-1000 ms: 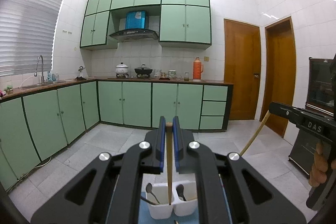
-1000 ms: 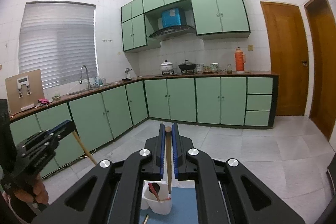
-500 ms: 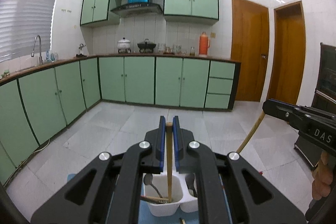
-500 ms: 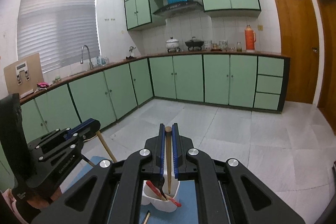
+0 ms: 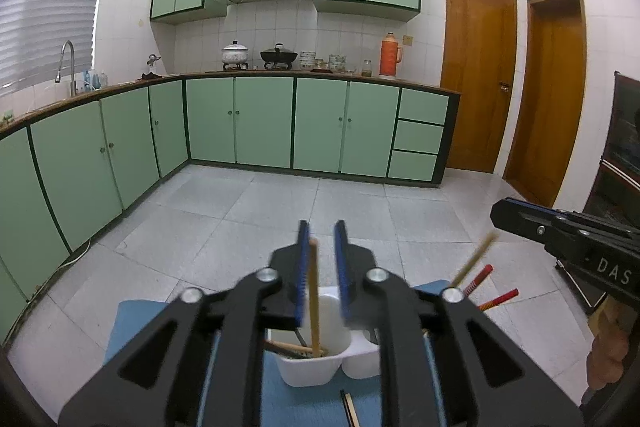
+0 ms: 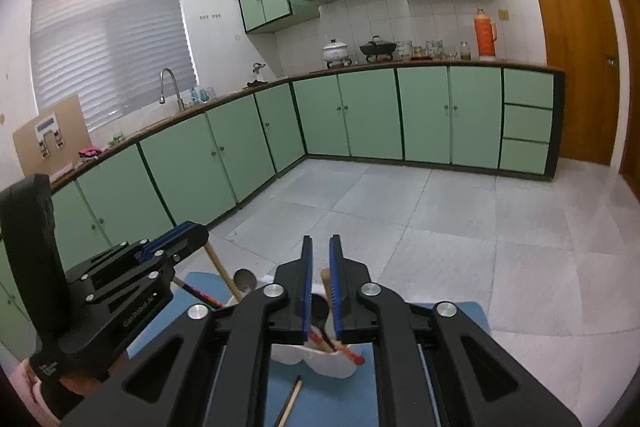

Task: Organize utensils
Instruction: 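Lower both wooden chopsticks into the holder and open both tools, then withdraw both tools from the holder toward the last two chopsticks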

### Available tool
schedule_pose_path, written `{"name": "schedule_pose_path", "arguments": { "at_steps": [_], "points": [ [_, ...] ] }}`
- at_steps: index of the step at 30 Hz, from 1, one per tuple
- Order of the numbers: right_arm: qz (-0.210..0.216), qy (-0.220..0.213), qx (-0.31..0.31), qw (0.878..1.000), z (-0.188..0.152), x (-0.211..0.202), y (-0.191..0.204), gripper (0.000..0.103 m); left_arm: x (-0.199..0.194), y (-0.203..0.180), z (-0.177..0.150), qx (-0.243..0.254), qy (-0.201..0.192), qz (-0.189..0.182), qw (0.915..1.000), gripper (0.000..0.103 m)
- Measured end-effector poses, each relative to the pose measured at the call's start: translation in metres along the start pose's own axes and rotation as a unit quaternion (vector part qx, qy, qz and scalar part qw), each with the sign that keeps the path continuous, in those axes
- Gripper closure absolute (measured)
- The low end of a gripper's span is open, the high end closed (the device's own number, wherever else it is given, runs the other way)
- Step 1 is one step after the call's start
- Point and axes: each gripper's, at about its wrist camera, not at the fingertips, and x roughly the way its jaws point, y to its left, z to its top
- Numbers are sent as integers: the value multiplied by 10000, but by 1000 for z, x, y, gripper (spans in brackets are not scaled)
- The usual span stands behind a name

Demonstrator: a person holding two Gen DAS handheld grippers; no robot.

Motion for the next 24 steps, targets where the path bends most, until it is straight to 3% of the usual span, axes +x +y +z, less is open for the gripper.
{"name": "schedule_pose_path", "arguments": {
  "at_steps": [2, 4, 7, 10, 17, 24],
  "points": [
    [-11, -90, 44, 9999, 2, -7, -4, 83, -6, 0, 3, -19, -80, 7, 10000, 72],
    [-66, -239, 85, 9997, 1, -20, -6, 74, -15, 1, 3, -71, -148, -21, 9999, 69],
    [-166, -435, 87, 9989, -1, -38, -6, 68, -35, 2, 0, -113, -322, -32, 9994, 59],
    [-261, -640, 88, 9976, -11, -61, -3, 52, -61, -2, -7, -104, -491, -31, 9987, 44],
    [-415, -780, 77, 9961, -71, -104, 11, 46, -108, -15, -49, -14, -519, -66, 9986, 29],
    [-521, -339, 410, 9972, -144, -113, 21, 46, -127, -13, -120, 89, 16, 105, 9999, 25]
  ]
}}
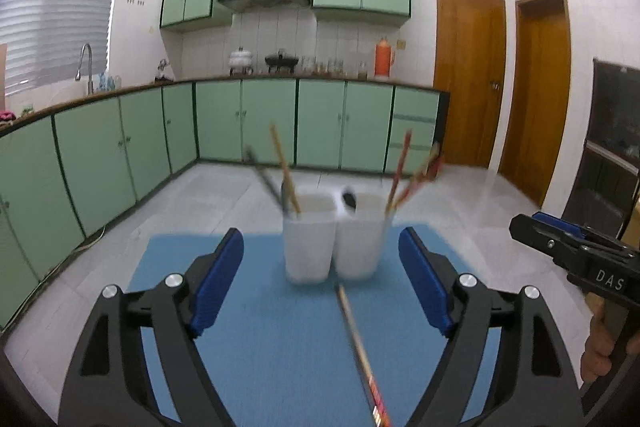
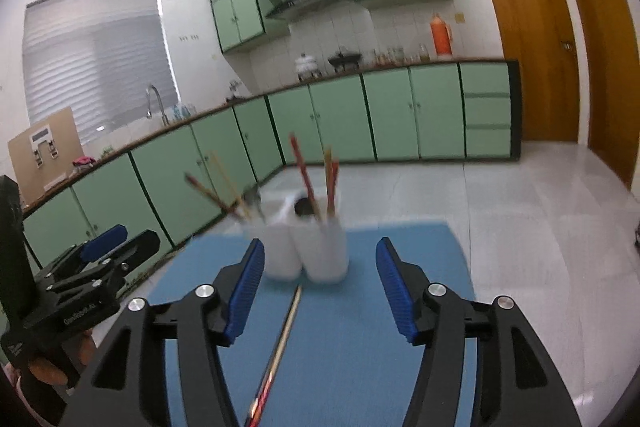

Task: Organize utensils
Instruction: 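Withdraw both tools from the holder toward the last two chopsticks, then grasp the red-patterned chopstick with the right tool while the left tool approaches the black chopstick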

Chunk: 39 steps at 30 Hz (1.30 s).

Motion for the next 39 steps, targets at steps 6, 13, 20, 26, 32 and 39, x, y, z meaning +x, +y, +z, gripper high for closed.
{"name": "schedule_pose_path", "arguments": {
  "at_steps": [6, 13, 20, 26, 32, 39],
  "points": [
    [-178, 435, 156, 9988, -52, 8, 3, 46, 4, 13, -51, -91, 563, 174, 9982, 25],
    [-211, 1023, -158, 9944, -103, 22, 23, 46, 3, 29, -89, -191, 949, 302, 9948, 24],
    [-43, 1400, -535, 9887, -131, 29, 48, 62, 2, 32, -119, -177, 1258, 393, 9911, 24],
    [153, 1732, -724, 9821, -149, 31, 63, 74, 1, 40, -121, -305, 1307, 368, 9903, 24],
    [207, 1977, -851, 9763, -161, 38, 71, 82, 1, 38, -121, -293, 1295, 368, 9905, 24],
    [174, 2156, -900, 9722, -165, 43, 72, 86, 3, 33, -122, -237, 1292, 368, 9907, 24]
  ]
}}
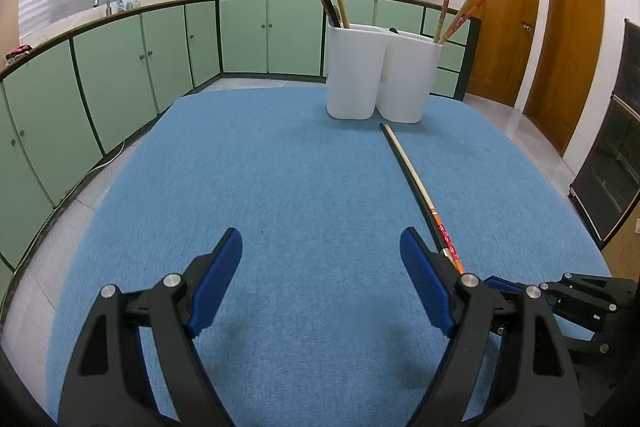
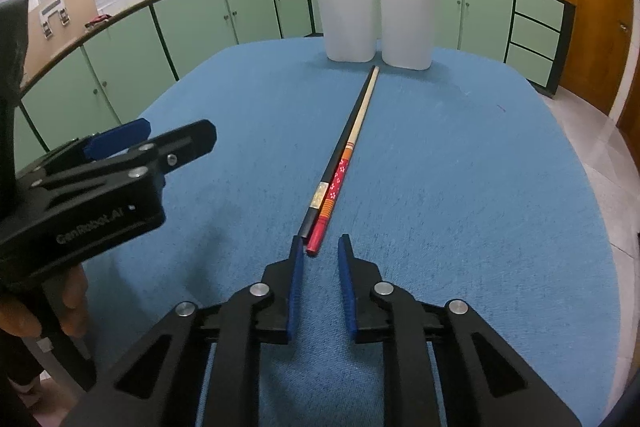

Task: Organize utensils
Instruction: 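Grasp the red-patterned chopstick with the right tool while the left tool approaches the black chopstick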

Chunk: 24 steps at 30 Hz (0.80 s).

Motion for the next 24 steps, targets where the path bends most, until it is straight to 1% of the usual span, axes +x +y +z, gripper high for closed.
{"name": "schedule_pose_path", "arguments": {
  "at_steps": [3, 4, 5, 10, 19, 24],
  "points": [
    [2, 15, -2, 10000, 2, 1, 0, 90, 0, 0, 0, 6, 4, 5, 10000, 24],
    [13, 21, -6, 10000, 4, 1, -1, 95, 1, 0, 0, 13, 8, 11, 10000, 24],
    [18, 29, -14, 10000, 4, 2, -1, 97, 1, -1, -1, 16, 8, 15, 10000, 24],
    [-64, 4, 63, 10000, 7, 2, -4, 97, 1, -1, -1, -12, 1, 9, 10000, 24],
    [-345, -49, 436, 9984, -2, -11, -31, 98, 2, -5, 0, 43, 22, 26, 10000, 24],
    [-332, -72, 367, 9987, 0, -8, -30, 94, 1, -7, 0, 104, -1, 61, 9999, 24]
  ]
}}
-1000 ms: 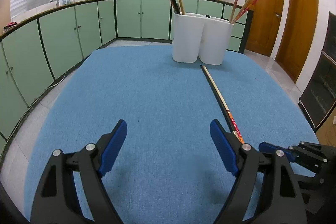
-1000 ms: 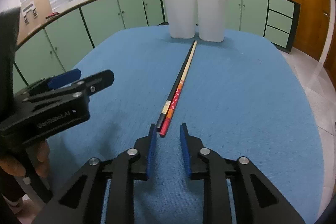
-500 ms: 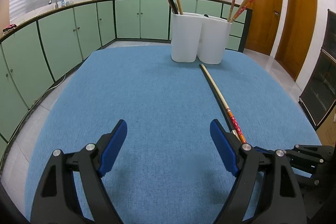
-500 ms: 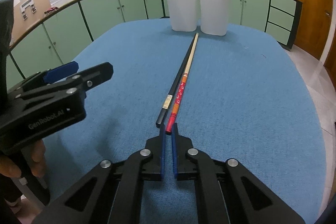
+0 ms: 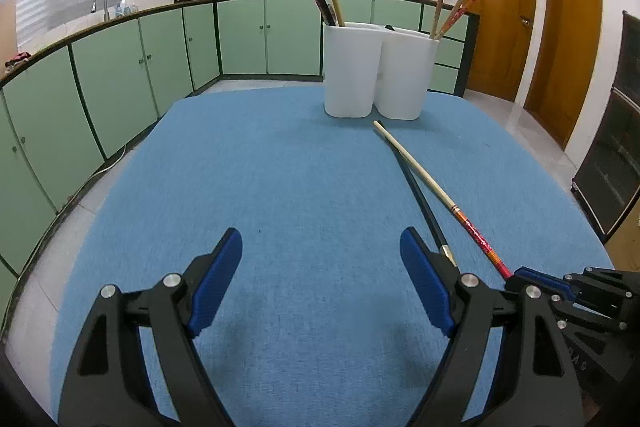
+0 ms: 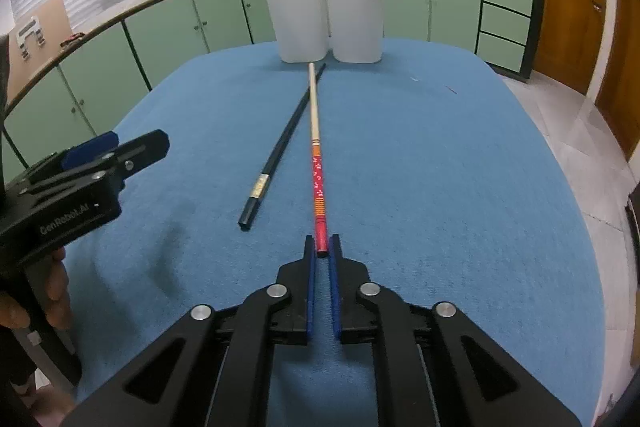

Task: Organize utensils
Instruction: 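Grasp the red-patterned chopstick with the right tool while the left tool approaches the black chopstick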

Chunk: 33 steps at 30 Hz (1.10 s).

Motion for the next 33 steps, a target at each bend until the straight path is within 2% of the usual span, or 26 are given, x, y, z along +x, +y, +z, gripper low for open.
{"name": "schedule_pose_path", "arguments": {
  "at_steps": [5, 7, 10, 19, 24, 31, 33],
  "points": [
    [-16, 25, -87, 10000, 2, 4, 4, 91, 0, 1, 0, 15, 16, 6, 10000, 24],
    [-17, 33, -76, 10000, 3, 5, 3, 97, 0, 0, 0, 25, 18, -12, 10000, 24],
    [-37, -6, 17, 10000, 2, 3, 0, 97, -1, -2, 0, 33, 25, -64, 10000, 24],
    [-662, -152, 842, 9941, 0, -8, -41, 97, 1, -24, 0, 85, 107, -390, 9991, 24],
    [-717, -158, 1031, 9920, 2, -6, -51, 97, 3, -44, -3, 114, 252, -659, 9974, 25],
    [-674, -202, 1031, 9922, 2, -9, -58, 98, 19, -64, -7, 173, 627, -842, 9943, 41],
    [-660, -204, 1020, 9924, 1, -11, -60, 98, 23, -68, -7, 193, 739, -894, 9931, 51]
  ]
}}
